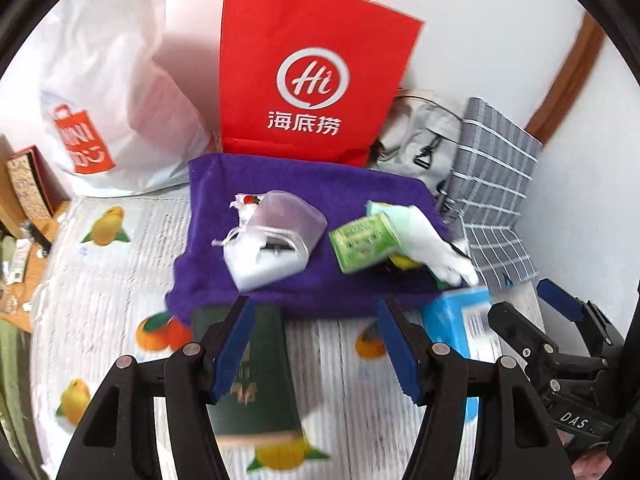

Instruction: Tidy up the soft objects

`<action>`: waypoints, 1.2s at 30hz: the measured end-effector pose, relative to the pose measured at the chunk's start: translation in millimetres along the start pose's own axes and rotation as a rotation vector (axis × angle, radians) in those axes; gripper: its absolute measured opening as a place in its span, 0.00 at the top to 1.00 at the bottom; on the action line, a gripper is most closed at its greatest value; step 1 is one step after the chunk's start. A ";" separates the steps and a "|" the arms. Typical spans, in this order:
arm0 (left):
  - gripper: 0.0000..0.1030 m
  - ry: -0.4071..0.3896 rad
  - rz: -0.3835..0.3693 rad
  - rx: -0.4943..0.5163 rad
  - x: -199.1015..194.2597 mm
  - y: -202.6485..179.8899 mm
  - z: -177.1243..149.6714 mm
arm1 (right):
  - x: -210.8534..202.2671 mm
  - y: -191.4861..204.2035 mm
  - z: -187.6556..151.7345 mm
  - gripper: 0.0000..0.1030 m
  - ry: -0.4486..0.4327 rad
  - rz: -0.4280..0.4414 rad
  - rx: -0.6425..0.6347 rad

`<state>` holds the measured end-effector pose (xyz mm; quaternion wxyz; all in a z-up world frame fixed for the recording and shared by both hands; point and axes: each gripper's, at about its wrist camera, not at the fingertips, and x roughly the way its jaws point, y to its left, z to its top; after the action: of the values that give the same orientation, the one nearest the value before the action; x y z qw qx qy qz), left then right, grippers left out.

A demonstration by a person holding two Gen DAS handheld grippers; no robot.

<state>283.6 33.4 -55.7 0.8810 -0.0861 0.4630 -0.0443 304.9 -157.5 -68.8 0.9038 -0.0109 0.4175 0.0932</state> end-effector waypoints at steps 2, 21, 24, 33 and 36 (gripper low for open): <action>0.38 -0.018 0.008 0.005 -16.8 -6.0 -11.7 | -19.8 -1.3 -12.1 0.02 -0.009 -0.005 0.009; 0.12 -0.166 0.086 0.054 -139.2 -50.1 -138.9 | -156.6 8.4 -123.9 0.00 -0.066 -0.034 0.011; 0.11 -0.172 0.097 0.061 -148.2 -53.7 -153.7 | -171.4 9.6 -141.6 0.00 -0.075 -0.038 0.015; 0.10 -0.199 0.120 0.060 -175.2 -56.7 -191.0 | -207.0 1.1 -177.5 0.01 -0.105 -0.038 0.062; 0.10 -0.211 0.125 0.065 -182.4 -58.7 -197.9 | -215.3 -1.0 -185.7 0.00 -0.115 -0.047 0.064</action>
<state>17.2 -17.3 -7.1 0.9282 -0.0327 0.3705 0.0051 28.8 -210.9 -26.9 0.9282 0.0134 0.3671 0.0590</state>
